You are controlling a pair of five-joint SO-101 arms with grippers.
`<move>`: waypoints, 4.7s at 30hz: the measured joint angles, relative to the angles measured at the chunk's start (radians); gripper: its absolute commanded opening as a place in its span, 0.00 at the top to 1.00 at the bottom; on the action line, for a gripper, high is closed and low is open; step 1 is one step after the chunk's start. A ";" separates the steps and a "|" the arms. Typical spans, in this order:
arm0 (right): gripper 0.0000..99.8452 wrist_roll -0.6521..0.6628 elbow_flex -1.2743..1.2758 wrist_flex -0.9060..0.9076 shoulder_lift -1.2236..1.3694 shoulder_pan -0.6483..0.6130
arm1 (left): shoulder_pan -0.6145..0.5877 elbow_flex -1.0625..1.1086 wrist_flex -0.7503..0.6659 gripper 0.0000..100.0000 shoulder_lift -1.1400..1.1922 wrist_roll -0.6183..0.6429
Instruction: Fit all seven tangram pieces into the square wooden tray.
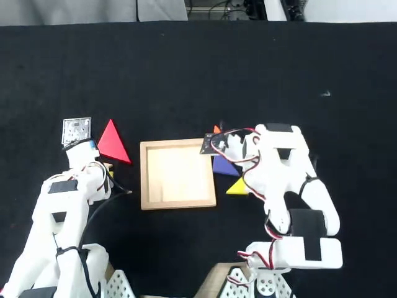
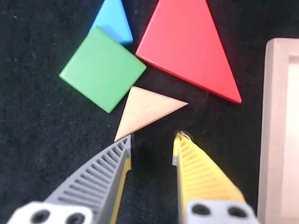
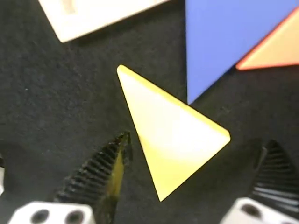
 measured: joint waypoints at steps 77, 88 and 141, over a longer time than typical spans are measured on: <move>0.74 0.069 0.034 -0.060 0.057 0.031 | 0.000 0.000 0.000 0.85 0.000 0.000; 0.74 0.069 0.110 -0.058 -0.060 0.028 | 0.002 0.000 0.000 0.85 0.000 0.000; 0.74 -0.592 -0.244 -0.035 0.101 -0.717 | -0.066 0.000 0.034 0.85 0.003 0.000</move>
